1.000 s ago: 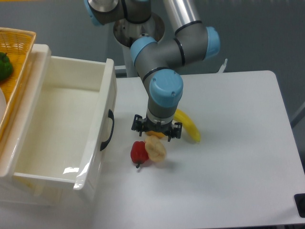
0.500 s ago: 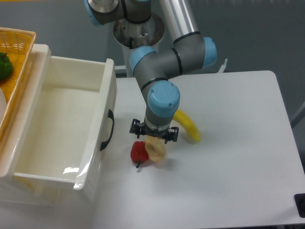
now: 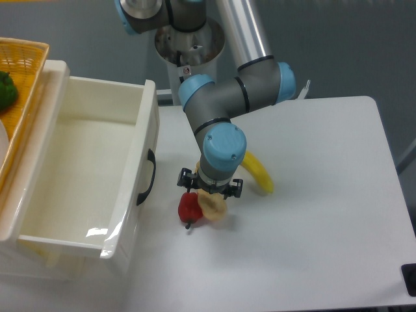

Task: Pick up the round bread
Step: 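Lower the gripper over the round bread roll, fingers straddling it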

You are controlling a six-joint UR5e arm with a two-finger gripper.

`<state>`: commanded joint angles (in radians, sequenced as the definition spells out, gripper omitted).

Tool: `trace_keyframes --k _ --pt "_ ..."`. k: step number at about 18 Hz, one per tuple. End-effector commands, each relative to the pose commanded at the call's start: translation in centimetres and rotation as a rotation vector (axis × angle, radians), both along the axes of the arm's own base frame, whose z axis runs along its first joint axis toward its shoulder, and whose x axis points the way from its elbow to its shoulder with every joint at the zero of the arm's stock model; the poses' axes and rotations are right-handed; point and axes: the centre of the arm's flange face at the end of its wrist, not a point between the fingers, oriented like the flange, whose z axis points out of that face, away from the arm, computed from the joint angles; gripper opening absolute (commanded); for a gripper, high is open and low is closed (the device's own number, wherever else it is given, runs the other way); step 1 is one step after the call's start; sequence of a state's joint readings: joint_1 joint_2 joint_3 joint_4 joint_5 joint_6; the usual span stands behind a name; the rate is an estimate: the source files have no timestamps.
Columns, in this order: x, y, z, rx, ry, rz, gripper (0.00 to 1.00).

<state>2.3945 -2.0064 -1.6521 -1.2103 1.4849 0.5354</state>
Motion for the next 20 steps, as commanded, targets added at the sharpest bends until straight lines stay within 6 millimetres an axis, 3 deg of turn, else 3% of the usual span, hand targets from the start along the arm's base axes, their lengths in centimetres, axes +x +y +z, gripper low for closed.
trace_keyframes --k 20 --pt "-0.3 0.6 -1.9 -0.018 -0.015 -0.004 0.99"
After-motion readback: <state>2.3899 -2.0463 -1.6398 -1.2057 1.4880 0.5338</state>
